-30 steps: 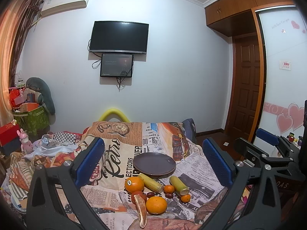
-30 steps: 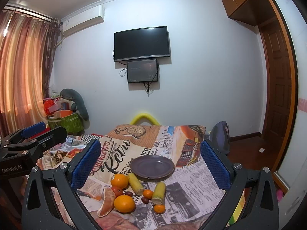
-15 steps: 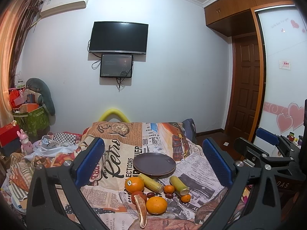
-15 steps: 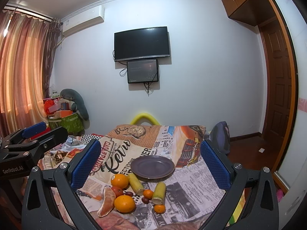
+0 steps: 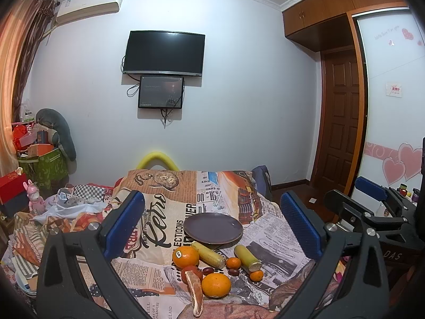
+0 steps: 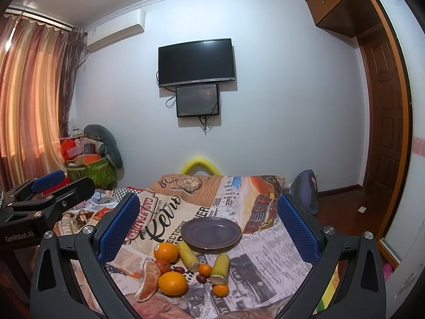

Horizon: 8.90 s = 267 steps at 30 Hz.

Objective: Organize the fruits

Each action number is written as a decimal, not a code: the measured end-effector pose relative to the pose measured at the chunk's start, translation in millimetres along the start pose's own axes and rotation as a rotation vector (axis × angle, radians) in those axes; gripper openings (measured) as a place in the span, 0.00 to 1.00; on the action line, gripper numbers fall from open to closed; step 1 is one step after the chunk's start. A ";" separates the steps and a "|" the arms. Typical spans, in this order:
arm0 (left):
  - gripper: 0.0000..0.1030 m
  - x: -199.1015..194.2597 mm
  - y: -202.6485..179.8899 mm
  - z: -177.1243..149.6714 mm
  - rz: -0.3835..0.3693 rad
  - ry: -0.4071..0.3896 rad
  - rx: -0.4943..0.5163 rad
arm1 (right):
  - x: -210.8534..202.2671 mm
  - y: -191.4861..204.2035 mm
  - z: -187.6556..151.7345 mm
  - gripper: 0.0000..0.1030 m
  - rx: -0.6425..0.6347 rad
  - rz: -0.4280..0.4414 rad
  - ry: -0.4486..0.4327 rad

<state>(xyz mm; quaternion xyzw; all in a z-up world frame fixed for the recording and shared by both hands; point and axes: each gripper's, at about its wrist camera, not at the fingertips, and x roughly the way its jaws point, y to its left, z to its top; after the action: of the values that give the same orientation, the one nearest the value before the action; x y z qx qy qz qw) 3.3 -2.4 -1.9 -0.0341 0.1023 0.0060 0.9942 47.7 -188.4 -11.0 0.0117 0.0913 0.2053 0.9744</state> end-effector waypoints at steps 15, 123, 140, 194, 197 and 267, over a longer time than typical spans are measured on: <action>1.00 0.0 -0.2 -0.2 0.000 -0.002 0.001 | -3.5 -0.6 5.4 1.00 -0.003 -0.002 -0.002; 0.22 133.1 77.2 -112.5 -0.042 0.549 -0.104 | 148.2 21.3 -111.9 0.60 -0.004 0.221 0.584; 0.22 150.9 51.6 -38.8 -0.056 0.375 -0.069 | 143.7 -14.8 -39.1 0.60 -0.041 0.086 0.361; 0.22 443.8 50.6 -113.2 -0.056 0.813 0.028 | 363.1 -62.0 -109.4 0.60 -0.088 0.117 0.687; 0.22 450.4 50.1 -119.9 -0.037 0.837 0.049 | 367.3 -58.3 -114.4 0.60 -0.108 0.124 0.708; 0.66 252.8 80.6 -161.0 -0.024 0.817 -0.076 | 181.8 -38.9 -145.7 0.32 -0.008 0.082 0.764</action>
<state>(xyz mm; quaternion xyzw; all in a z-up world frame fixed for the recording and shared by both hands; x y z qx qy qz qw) 216.6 68.1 -216.1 -0.0715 0.4878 -0.0159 0.8699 200.0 -153.0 -188.1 -0.0658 0.4463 0.2342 0.8612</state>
